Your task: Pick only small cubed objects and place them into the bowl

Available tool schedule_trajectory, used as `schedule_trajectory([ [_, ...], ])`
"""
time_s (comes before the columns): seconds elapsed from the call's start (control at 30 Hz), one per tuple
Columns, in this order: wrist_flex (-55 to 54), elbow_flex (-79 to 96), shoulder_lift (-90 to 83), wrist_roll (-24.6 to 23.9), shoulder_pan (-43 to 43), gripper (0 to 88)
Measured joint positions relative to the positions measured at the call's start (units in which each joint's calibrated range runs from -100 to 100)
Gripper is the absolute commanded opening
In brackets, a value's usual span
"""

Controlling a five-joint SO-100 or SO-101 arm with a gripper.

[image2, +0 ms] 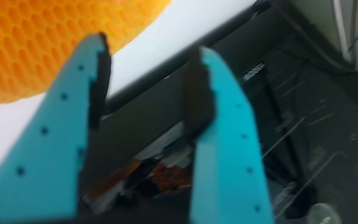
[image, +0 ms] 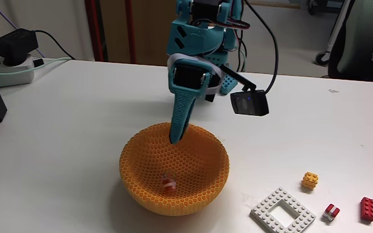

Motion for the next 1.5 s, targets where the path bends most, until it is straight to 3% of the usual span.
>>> schedule_trajectory([
  [0.23, 9.2, -2.6, -1.3, -1.6, -4.8, 27.5],
  [0.57, 15.6, -6.2, -2.3, -5.1, -40.9, 23.9],
  [0.73, 15.6, -14.0, 13.2, -6.4, -49.3, 24.4],
  [1.07, 11.0, -22.3, 33.9, -7.2, -52.2, 23.4],
  [1.5, 6.3, -23.9, 39.4, -6.6, -49.7, 23.2],
])
